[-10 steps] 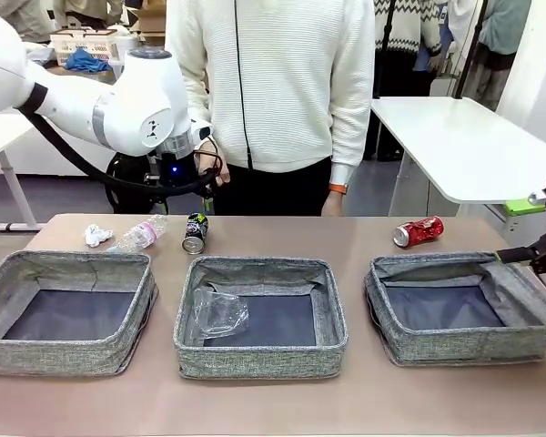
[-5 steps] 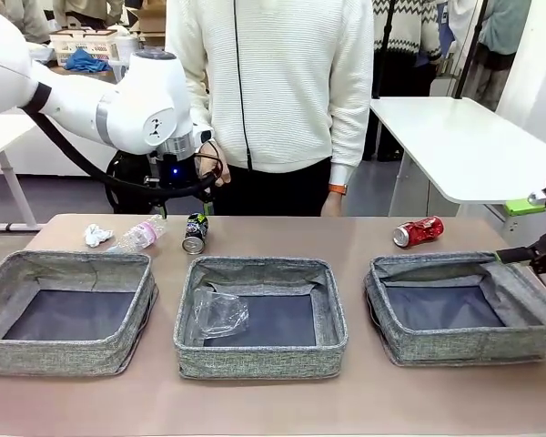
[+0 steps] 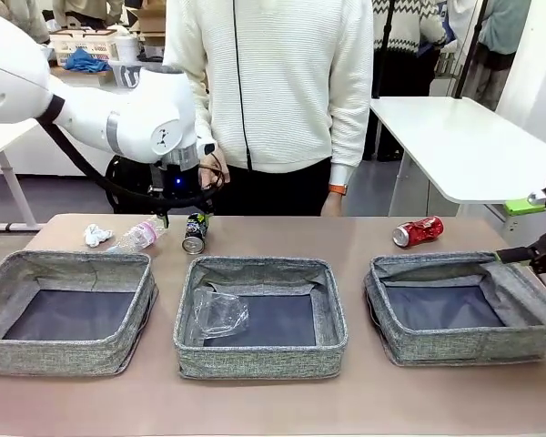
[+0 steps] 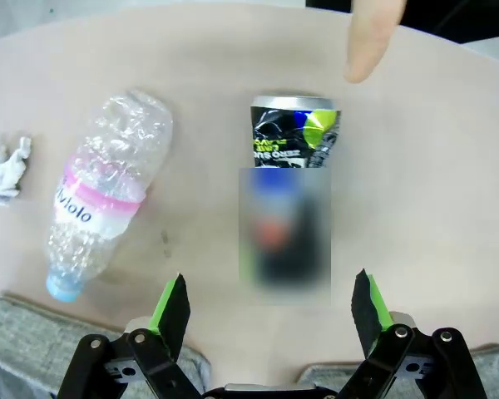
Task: Sort the waste into the appropriate baskets.
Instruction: Pick up the waste item pointed out by the person.
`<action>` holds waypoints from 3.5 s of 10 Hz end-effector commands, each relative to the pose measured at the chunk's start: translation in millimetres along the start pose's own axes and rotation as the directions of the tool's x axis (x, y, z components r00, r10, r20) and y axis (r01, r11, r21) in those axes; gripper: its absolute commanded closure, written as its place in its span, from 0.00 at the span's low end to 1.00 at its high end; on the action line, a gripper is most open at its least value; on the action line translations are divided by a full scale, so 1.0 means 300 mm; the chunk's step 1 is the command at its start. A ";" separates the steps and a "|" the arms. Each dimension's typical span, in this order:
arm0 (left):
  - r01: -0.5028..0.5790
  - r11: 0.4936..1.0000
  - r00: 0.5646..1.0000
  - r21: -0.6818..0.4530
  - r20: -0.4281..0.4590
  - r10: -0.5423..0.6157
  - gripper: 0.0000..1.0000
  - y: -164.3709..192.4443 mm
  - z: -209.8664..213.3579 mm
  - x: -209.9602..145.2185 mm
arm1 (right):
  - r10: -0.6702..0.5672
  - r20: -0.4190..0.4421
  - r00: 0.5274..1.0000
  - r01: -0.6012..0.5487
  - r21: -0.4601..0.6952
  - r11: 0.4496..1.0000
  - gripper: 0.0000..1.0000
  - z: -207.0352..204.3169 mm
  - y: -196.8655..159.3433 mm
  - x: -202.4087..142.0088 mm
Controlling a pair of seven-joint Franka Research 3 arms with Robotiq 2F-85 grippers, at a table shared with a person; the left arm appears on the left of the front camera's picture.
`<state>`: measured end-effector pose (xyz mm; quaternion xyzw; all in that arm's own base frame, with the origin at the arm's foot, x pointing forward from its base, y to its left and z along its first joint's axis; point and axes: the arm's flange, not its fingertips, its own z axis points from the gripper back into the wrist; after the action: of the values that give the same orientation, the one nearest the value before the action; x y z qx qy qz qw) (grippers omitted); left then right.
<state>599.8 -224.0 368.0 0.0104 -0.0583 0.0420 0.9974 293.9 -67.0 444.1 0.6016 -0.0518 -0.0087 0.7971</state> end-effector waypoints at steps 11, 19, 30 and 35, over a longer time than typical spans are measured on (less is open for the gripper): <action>0.002 0.993 1.000 -0.118 0.016 -0.001 0.59 0.009 -0.148 0.065 | -0.017 0.004 1.000 0.017 0.015 1.000 0.00 0.005 0.018 -0.001; -0.041 0.995 0.999 -0.089 0.012 0.042 1.00 0.009 -0.133 0.061 | -0.017 0.004 1.000 0.017 0.015 1.000 0.00 0.005 0.018 -0.001; 0.104 0.993 0.993 -0.057 0.055 -0.101 0.84 0.105 0.499 -0.341 | -0.017 0.004 1.000 0.017 0.015 1.000 0.00 0.005 0.018 -0.001; 0.122 0.988 0.989 -0.099 0.093 -0.113 0.62 0.051 0.550 -0.451 | -0.017 0.004 1.000 0.017 0.015 1.000 0.00 0.005 0.018 -0.001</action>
<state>470.7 -208.8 500.3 -0.0183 -0.0871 -0.0216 0.9958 293.9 -66.9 444.4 0.6015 -0.0519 -0.0086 0.7971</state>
